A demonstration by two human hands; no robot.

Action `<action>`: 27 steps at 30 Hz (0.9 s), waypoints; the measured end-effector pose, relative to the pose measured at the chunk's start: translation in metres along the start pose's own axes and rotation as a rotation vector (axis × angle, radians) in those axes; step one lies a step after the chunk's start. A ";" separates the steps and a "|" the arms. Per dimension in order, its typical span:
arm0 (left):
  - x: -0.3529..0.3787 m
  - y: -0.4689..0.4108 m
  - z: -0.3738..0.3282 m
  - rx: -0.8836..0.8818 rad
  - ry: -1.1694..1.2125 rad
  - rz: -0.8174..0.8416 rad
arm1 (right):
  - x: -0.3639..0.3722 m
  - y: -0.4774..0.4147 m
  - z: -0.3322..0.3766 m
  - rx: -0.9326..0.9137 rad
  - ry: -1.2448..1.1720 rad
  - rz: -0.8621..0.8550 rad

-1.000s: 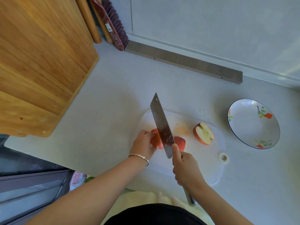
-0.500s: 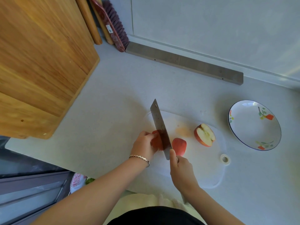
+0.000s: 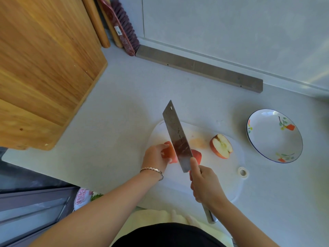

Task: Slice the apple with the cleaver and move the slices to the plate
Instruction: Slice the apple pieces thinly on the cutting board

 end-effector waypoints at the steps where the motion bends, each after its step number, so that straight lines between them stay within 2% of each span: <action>1: 0.000 0.000 0.000 0.004 0.015 -0.006 | 0.001 -0.001 0.001 -0.002 0.007 0.001; 8: 0.001 0.001 0.002 -0.049 0.125 0.018 | 0.000 -0.004 0.007 0.003 0.077 0.017; 12: 0.001 0.002 0.001 -0.025 0.049 0.017 | 0.000 0.002 -0.004 0.008 0.127 0.023; 16: 0.000 0.003 0.001 -0.073 0.106 0.021 | 0.002 0.002 -0.002 -0.007 0.168 0.025; 21: -0.004 0.004 -0.005 0.002 0.023 -0.028 | 0.010 -0.011 0.007 -0.074 0.202 0.018; 27: -0.005 0.006 -0.006 0.022 0.016 0.004 | 0.014 0.000 -0.003 -0.088 0.156 -0.012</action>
Point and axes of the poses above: each hand's wrist, its own y-axis away from the middle knuckle, its own x-axis out of the palm, z = x × y, the point moved 8 cm from there along -y, towards the middle knuckle, and after that the axes turned 12 degrees about -x, right-handed, at the moved point
